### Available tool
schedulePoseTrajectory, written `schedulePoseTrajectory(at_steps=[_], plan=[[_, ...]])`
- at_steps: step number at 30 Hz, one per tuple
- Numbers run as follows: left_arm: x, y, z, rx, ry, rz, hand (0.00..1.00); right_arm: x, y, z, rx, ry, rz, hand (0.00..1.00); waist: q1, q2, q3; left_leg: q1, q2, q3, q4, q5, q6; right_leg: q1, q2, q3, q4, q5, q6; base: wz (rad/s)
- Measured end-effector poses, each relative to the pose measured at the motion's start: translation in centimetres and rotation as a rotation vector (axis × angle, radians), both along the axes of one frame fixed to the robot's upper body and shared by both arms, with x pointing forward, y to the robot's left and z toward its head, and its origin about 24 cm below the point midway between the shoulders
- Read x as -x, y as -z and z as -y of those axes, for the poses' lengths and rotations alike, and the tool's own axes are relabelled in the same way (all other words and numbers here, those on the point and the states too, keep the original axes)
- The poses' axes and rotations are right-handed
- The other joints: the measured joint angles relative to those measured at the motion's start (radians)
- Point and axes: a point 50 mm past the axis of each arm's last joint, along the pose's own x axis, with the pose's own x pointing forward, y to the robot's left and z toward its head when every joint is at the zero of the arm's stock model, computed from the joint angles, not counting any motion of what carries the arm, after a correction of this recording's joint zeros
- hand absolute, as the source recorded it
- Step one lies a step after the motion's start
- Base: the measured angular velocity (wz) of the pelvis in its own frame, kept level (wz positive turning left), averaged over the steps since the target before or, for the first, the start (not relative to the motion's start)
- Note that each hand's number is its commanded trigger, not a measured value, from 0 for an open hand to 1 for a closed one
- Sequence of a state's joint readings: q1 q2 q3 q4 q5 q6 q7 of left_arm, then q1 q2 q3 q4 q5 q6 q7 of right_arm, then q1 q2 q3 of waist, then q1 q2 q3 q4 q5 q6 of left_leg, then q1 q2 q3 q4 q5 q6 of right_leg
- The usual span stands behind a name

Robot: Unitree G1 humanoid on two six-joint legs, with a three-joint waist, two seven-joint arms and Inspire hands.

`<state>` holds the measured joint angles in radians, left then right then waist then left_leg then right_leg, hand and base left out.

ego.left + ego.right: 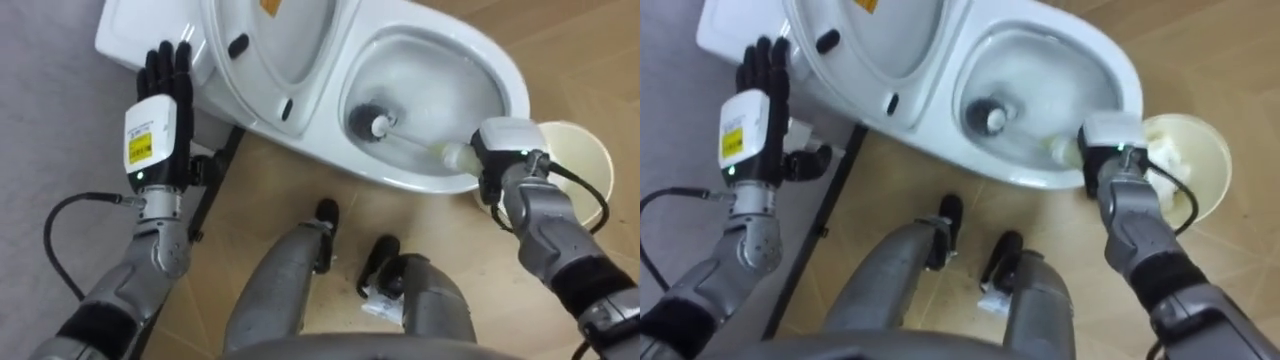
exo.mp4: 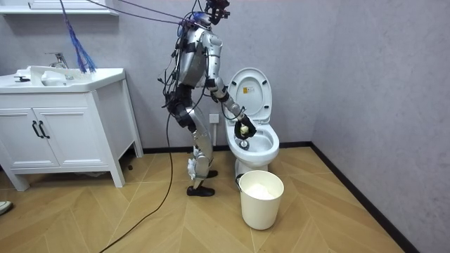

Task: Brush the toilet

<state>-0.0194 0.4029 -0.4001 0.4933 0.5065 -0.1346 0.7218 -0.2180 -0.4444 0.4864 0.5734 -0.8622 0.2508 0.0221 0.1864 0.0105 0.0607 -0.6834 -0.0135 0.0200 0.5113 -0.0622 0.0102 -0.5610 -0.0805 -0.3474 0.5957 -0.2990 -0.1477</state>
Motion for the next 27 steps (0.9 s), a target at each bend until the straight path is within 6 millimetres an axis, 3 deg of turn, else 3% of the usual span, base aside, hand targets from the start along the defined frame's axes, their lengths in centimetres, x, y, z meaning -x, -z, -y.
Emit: schedulePoseTrajectory(at_steps=[5,7,11,13,16,20,23,25,27], plan=[[0.1,0.3,-0.5,0.017,-0.001,-0.061,0.00,0.2,0.2,0.1,-0.027,-0.032,-0.025,1.00,-0.012,-0.014,-0.0016,0.076,0.001,-0.013,0.001,-0.010,-0.009,0.093,-0.001,-0.013,-0.029,-0.010,0.005,0.05],[1.1,0.8,-1.0,0.025,-0.013,-0.109,0.00,0.8,0.4,0.3,-0.058,-0.033,-0.035,1.00,-0.016,-0.021,-0.0045,0.135,-0.001,-0.016,-0.022,-0.021,-0.010,0.147,-0.001,-0.006,-0.049,-0.013,0.015,-0.05],[3.1,1.8,-2.2,0.039,-0.066,-0.178,0.00,3.3,1.7,0.7,-0.114,-0.013,-0.076,1.00,-0.019,-0.046,-0.0271,0.235,-0.015,-0.026,-0.082,-0.024,-0.007,0.255,0.006,-0.010,-0.125,-0.003,0.036,0.08],[5.5,2.7,-3.3,0.080,-0.160,-0.223,0.00,5.6,2.7,1.2,-0.140,0.015,-0.117,1.00,-0.017,-0.058,-0.0432,0.320,-0.022,-0.029,-0.138,-0.025,-0.006,0.347,0.013,-0.011,-0.198,0.010,0.053,0.07],[7.2,3.1,-4.2,0.142,-0.257,-0.239,0.00,6.9,3.1,1.9,-0.152,0.051,-0.132,1.00,-0.017,-0.067,-0.0497,0.387,-0.034,-0.035,-0.165,-0.026,-0.005,0.430,0.014,-0.016,-0.256,0.018,0.069,0.10],[8.9,3.4,-5.0,0.233,-0.352,-0.250,0.00,8.0,2.8,1.9,-0.180,0.071,-0.109,1.00,-0.013,-0.075,-0.0532,0.473,-0.041,-0.033,-0.217,-0.035,0.010,0.510,0.016,-0.019,-0.306,0.023,0.080,0.01],[10.8,4.4,-5.4,0.321,-0.447,-0.299,0.00,8.2,2.9,1.4,-0.242,0.103,-0.096,1.00,-0.014,-0.092,-0.0470,0.538,-0.049,-0.034,-0.248,-0.036,0.011,0.573,0.016,-0.011,-0.345,0.026,0.088,-0.04],[12.0,5.2,-5.6,0.391,-0.521,-0.336,0.00,9.0,3.1,1.5,-0.268,0.138,-0.100,1.00,-0.015,-0.100,-0.0546,0.558,-0.049,-0.033,-0.255,-0.048,0.016,0.600,0.022,-0.009,-0.371,0.030,0.093,0.00],[13.0,5.9,-5.7,0.419,-0.556,-0.375,0.00,9.2,2.9,1.7,-0.280,0.153,-0.092,1.00,-0.014,-0.102,-0.0550,0.558,-0.046,-0.032,-0.257,-0.057,0.018,0.601,0.025,-0.009,-0.375,0.032,0.094,0.00]])
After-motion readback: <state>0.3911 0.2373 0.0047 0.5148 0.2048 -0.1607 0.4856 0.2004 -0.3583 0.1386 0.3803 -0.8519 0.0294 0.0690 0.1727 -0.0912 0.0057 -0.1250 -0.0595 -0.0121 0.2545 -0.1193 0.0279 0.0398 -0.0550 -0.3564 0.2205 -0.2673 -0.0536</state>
